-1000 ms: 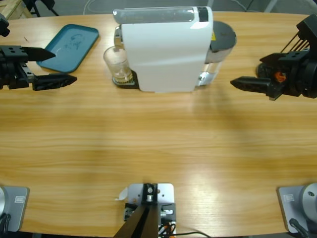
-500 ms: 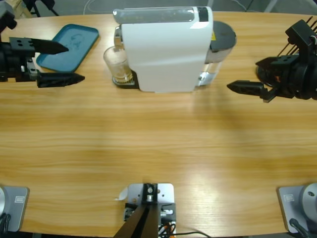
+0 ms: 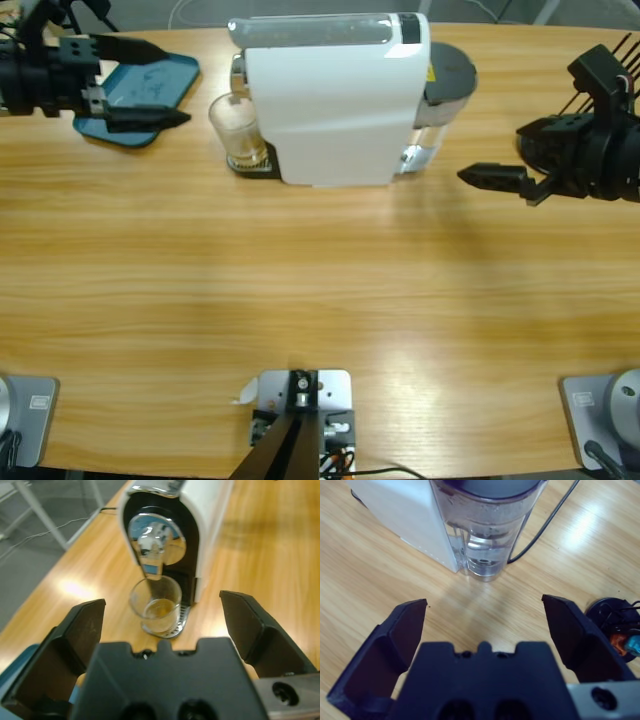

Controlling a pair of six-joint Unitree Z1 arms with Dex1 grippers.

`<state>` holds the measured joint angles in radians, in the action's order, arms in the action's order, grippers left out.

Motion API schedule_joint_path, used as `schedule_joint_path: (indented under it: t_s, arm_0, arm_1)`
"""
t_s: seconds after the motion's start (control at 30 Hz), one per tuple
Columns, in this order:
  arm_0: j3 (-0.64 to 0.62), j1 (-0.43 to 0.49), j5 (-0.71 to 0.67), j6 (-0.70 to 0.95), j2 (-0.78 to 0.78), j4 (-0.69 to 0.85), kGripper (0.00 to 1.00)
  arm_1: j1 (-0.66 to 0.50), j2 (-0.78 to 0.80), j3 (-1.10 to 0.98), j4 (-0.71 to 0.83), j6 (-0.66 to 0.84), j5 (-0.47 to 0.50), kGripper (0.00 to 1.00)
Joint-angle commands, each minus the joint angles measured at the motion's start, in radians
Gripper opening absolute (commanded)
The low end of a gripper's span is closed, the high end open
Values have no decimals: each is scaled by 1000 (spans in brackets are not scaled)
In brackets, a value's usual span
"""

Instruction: Pour coffee

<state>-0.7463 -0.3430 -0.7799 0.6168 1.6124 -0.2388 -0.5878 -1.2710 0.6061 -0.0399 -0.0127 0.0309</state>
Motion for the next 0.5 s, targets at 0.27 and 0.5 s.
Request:
schedule_joint_path:
  t_s: [0.27, 0.5]
  arm_0:
    - [-30, 5, -92, 13, 275, -162, 995]
    - [-50, 10, -127, 10, 328, -217, 996]
  arm_1:
    - [-11, -61, -15, 6, 17, 39, 1000]
    - [-11, -74, -17, 15, 33, 37, 1000]
